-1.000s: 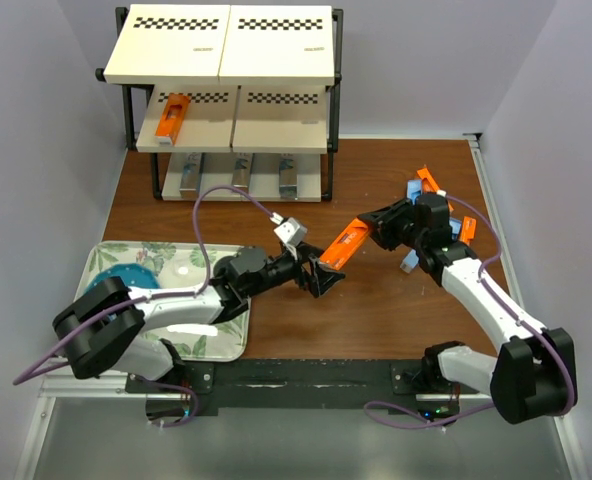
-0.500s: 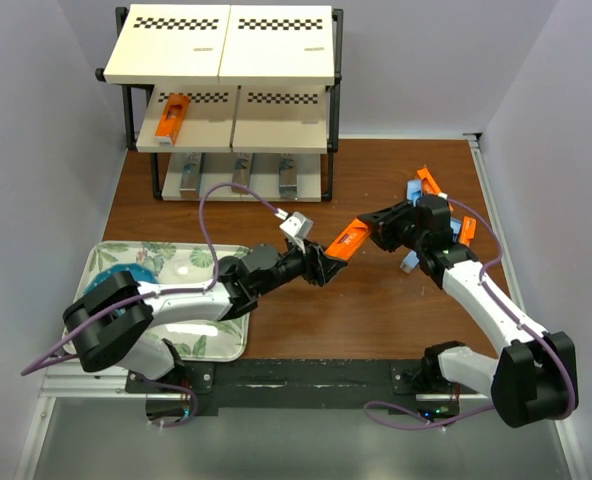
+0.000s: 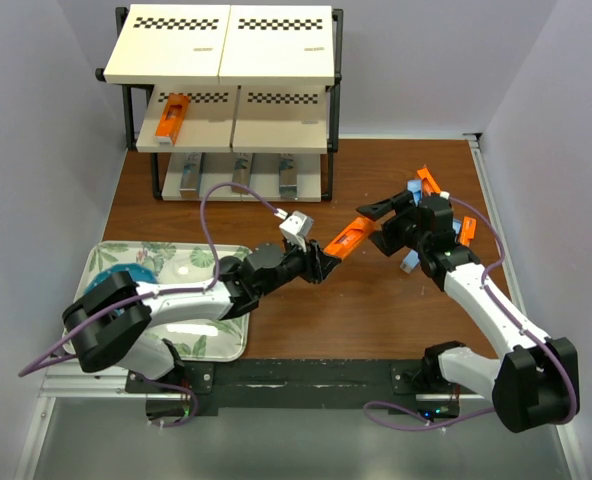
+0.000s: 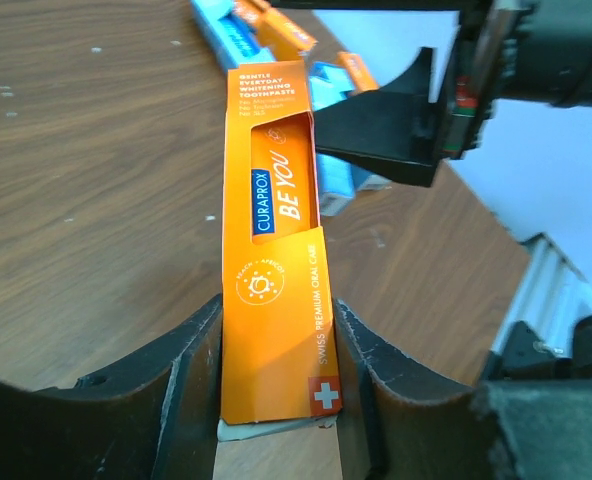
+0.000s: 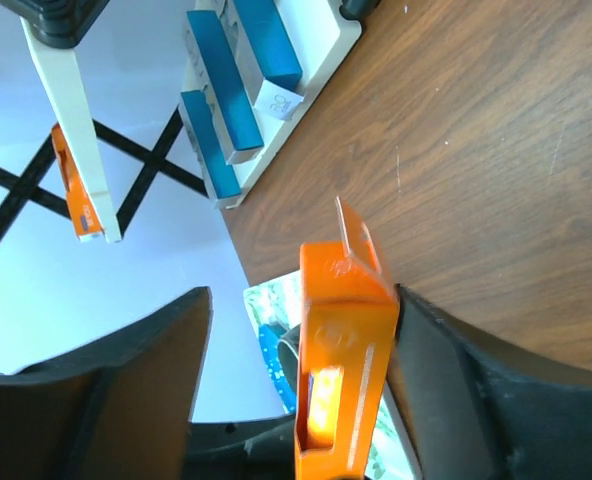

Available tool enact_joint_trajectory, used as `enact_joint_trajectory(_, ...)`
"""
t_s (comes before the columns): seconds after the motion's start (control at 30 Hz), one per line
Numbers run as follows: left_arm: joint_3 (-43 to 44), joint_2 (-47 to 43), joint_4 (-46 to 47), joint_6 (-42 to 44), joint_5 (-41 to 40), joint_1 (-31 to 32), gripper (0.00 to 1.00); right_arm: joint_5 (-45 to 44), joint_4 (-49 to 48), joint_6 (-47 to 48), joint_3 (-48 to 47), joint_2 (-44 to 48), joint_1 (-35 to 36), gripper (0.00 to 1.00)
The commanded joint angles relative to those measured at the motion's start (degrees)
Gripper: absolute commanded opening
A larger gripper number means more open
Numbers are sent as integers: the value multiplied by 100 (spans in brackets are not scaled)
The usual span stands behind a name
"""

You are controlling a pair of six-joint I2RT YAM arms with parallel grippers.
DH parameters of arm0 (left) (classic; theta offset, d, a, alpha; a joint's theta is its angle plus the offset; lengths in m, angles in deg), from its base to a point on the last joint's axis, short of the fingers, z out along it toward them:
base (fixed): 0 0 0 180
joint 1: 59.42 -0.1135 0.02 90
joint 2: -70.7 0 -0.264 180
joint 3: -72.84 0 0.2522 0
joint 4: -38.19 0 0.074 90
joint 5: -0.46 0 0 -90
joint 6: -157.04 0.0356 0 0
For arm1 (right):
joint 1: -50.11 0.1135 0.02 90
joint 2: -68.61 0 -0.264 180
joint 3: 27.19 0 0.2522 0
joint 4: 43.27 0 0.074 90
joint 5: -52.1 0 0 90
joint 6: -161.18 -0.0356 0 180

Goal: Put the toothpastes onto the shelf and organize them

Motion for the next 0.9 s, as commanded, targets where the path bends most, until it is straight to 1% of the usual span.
enact_joint_trajectory(0.0, 201, -435, -134, 569, -643, 0, 24, 82, -117, 495, -239, 170, 0, 86)
enact_joint_trajectory(0.07, 253, -646, -449, 816, -1038, -17, 21, 134, 84, 751, -398, 117, -9, 92)
enact_joint_trajectory(0.1, 332, -717, -573, 1061, -1179, -35, 19, 143, 190, 891, -494, 108, 0, 97)
enact_joint_trajectory(0.13, 376, -874, -687, 1176, -1285, -61, 18, 161, 330, 1171, -652, 100, 0, 98)
enact_joint_trajectory(0.27, 552, -1297, -1162, 1790, -1532, -447, 18, 30, 560, 1814, -925, 204, -9, 99)
enact_joint_trajectory(0.33, 658, -1516, -1311, 1950, -1550, -641, 18, -50, 673, 2227, -1075, 257, 0, 98)
enact_joint_trajectory(0.4, 815, -1683, -1584, 2056, -1401, -1088, 18, -164, 806, 2578, -1224, 319, 0, 98)
enact_joint_trajectory(0.47, 921, -1772, -1795, 2222, -1279, -1535, 18, -217, 955, 2738, -1295, 363, 0, 98)
enact_joint_trajectory(0.6, 1324, -1860, -2024, 2609, -1120, -2161, 18, -235, 1035, 2976, -1313, 460, 0, 98)
enact_joint_trajectory(0.63, 1404, -1834, -2050, 2680, -1067, -2301, 18, -208, 1052, 2976, -1295, 451, 0, 98)
enact_joint_trajectory(0.67, 1475, -1790, -2111, 2741, -953, -2590, 18, -182, 1044, 2967, -1269, 442, 0, 98)
enact_joint_trajectory(0.73, 1712, -1606, -2156, 2926, -865, -2881, 18, -68, 1017, 2932, -1198, 460, 8, 99)
enact_joint_trajectory(0.77, 1878, -1527, -2173, 3005, -769, -3161, 18, -41, 1008, 2932, -1181, 477, -9, 98)
enact_joint_trajectory(0.87, 2099, -1237, -2069, 3084, -601, -3655, 18, -6, 1043, 3002, -1137, 556, 0, 98)
